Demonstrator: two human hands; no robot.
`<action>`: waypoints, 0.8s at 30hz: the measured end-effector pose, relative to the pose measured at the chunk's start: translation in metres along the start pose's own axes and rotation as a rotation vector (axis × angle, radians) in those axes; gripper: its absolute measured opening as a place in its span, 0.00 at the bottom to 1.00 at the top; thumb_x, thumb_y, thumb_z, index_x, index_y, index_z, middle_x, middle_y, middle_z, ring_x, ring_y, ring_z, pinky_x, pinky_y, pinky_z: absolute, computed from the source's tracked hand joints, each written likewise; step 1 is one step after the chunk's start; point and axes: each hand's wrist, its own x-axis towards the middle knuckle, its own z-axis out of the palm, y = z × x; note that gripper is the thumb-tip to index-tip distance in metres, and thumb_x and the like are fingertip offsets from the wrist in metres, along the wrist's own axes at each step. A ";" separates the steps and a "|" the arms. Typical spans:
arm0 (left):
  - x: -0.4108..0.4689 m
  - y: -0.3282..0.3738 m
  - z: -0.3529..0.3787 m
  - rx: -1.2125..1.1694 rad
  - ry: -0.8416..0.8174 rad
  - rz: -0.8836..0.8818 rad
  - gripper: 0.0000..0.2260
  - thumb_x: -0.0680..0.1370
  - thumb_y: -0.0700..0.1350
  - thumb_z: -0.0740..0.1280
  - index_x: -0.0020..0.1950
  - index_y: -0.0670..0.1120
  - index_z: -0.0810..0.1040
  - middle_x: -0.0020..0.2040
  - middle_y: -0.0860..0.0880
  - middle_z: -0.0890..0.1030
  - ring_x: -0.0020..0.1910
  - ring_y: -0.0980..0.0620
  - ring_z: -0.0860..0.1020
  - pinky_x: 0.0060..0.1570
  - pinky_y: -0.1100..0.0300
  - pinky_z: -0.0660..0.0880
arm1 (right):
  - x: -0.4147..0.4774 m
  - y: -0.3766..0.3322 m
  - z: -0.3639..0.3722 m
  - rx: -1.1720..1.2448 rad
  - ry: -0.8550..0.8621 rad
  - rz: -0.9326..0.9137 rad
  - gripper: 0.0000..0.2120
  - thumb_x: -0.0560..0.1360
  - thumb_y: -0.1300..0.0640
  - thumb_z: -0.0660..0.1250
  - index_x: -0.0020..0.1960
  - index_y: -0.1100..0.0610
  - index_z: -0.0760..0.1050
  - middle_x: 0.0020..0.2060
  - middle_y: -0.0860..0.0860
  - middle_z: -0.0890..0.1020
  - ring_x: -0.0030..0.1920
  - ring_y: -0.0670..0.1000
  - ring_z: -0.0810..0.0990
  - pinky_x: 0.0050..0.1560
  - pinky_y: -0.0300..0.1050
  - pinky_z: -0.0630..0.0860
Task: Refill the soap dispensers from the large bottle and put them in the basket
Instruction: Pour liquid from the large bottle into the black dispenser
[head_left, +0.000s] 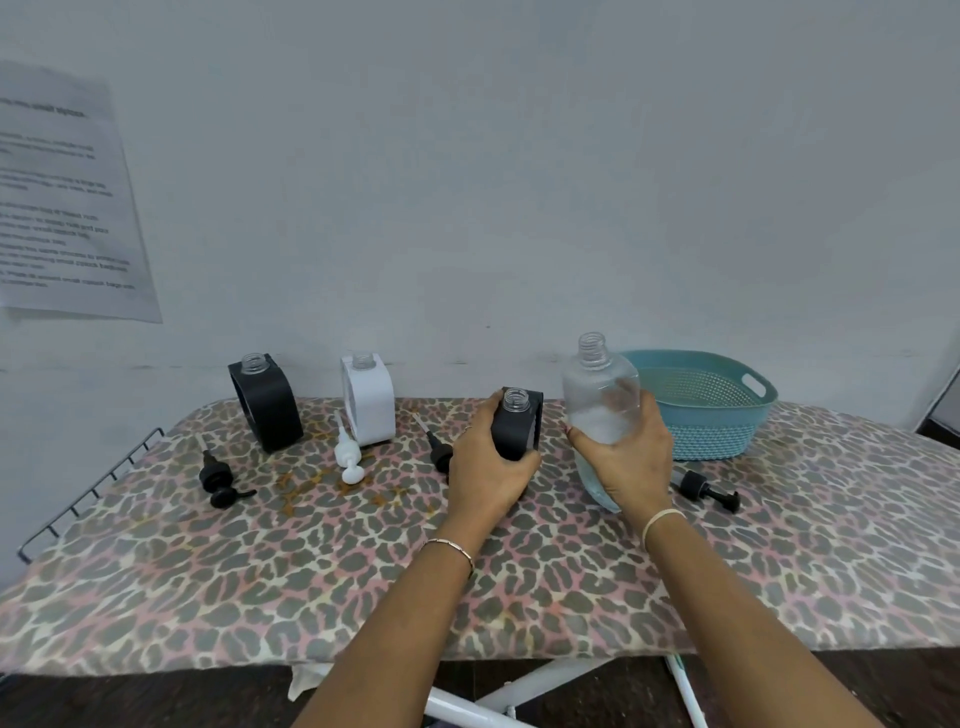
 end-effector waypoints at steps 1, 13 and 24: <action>0.001 0.002 0.000 0.001 0.001 -0.015 0.33 0.70 0.47 0.75 0.73 0.51 0.66 0.61 0.54 0.77 0.56 0.57 0.77 0.52 0.72 0.71 | 0.001 0.000 -0.003 -0.023 -0.015 -0.020 0.34 0.63 0.51 0.79 0.65 0.55 0.70 0.55 0.52 0.79 0.55 0.54 0.77 0.52 0.45 0.71; 0.004 0.004 0.003 0.019 0.049 -0.075 0.29 0.69 0.46 0.74 0.68 0.53 0.69 0.59 0.52 0.79 0.55 0.52 0.78 0.53 0.60 0.77 | 0.010 0.002 -0.014 -0.366 -0.136 -0.246 0.34 0.69 0.57 0.73 0.72 0.52 0.64 0.59 0.54 0.78 0.56 0.57 0.77 0.52 0.51 0.75; 0.012 0.006 0.002 0.069 -0.004 -0.114 0.30 0.69 0.45 0.73 0.70 0.53 0.68 0.56 0.51 0.80 0.53 0.49 0.78 0.50 0.58 0.76 | 0.020 -0.005 -0.019 -0.597 -0.187 -0.321 0.37 0.67 0.62 0.70 0.73 0.47 0.63 0.57 0.52 0.78 0.54 0.55 0.77 0.49 0.50 0.76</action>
